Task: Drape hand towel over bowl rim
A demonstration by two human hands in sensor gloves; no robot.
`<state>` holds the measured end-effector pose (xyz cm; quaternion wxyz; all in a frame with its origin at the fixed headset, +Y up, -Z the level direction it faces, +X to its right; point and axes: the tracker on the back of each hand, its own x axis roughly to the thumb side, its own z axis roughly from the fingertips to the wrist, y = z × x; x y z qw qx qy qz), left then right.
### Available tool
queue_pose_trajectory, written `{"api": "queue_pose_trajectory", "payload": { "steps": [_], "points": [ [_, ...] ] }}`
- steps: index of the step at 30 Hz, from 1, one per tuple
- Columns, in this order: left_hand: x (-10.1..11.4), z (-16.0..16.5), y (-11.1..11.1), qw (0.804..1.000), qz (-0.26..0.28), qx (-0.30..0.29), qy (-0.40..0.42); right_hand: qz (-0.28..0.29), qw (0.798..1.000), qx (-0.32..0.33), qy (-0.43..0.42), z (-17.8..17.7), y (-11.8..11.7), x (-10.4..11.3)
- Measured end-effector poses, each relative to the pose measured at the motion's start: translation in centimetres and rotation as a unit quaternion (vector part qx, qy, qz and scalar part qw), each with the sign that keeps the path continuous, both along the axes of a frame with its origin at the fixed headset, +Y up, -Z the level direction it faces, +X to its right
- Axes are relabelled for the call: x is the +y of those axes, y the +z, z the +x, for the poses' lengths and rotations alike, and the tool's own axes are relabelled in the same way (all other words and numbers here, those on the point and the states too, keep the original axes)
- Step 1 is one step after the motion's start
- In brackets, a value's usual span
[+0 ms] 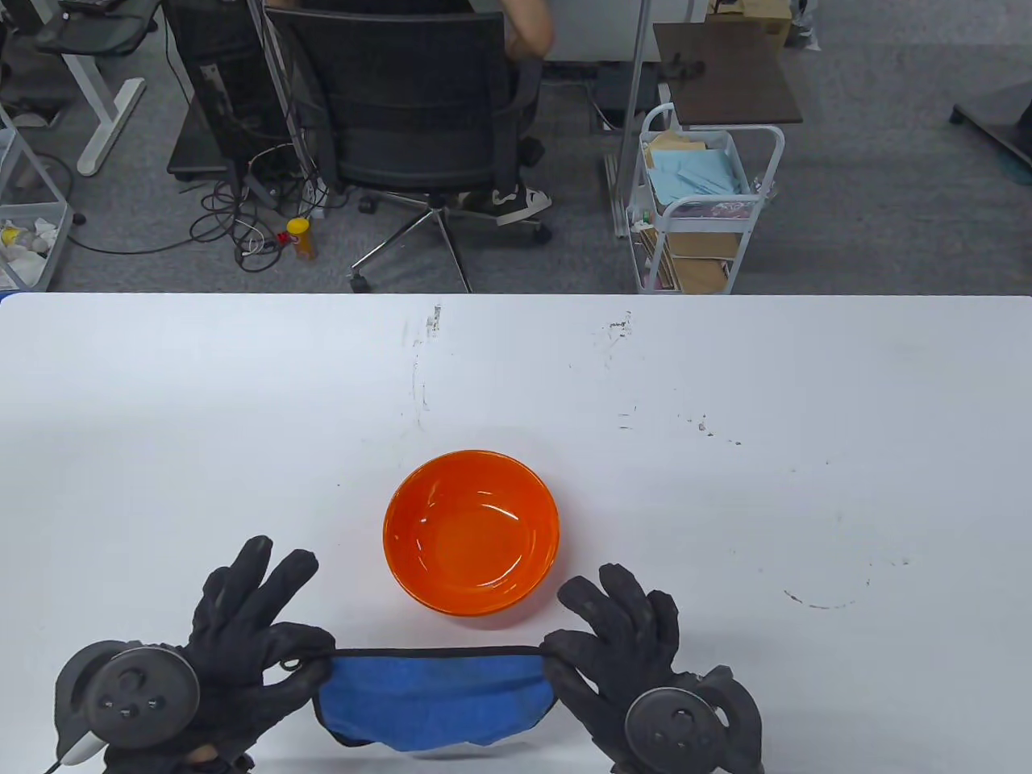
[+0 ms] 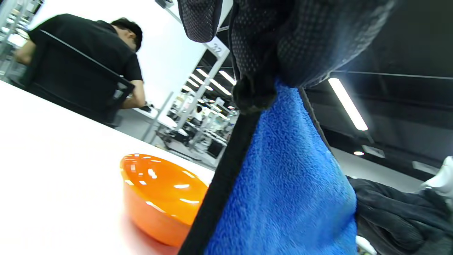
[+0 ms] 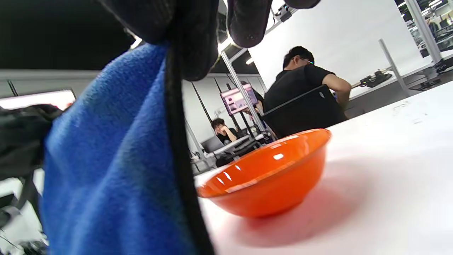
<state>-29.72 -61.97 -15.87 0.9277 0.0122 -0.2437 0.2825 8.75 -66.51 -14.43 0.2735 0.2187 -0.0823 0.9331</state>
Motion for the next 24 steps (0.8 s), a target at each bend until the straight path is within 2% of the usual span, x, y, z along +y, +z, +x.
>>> {"api": "queue_pose_trajectory", "payload": {
  "steps": [5,8,10,14,18,21,24],
  "points": [
    [-2.4,0.6,-4.4,0.996,-0.074,0.043,-0.010,-0.020,0.998,-0.046,0.022,-0.4,-3.2,-1.6],
    [-4.0,1.1,-7.0,0.994,-0.077,0.077,-0.013,-0.029,0.996,-0.072,0.042,-0.6,-5.6,-2.2],
    [-5.2,1.7,-8.7,0.993,-0.055,0.101,-0.019,-0.017,0.993,-0.094,0.069,-0.8,-7.2,-2.3],
    [-6.9,2.6,-10.6,0.990,-0.028,0.135,-0.027,0.019,0.985,-0.127,0.116,-1.4,-9.3,-2.5],
    [-8.6,3.3,-12.3,0.986,-0.042,0.157,-0.027,0.027,0.972,-0.164,0.166,-2.2,-11.2,-3.3],
    [-9.3,3.8,-13.4,0.984,-0.049,0.171,-0.030,0.049,0.962,-0.174,0.203,-2.7,-11.8,-4.3],
    [-9.5,4.5,-14.4,0.981,-0.045,0.181,-0.061,0.090,0.942,-0.202,0.251,-3.5,-11.8,-5.4]
  ]
}}
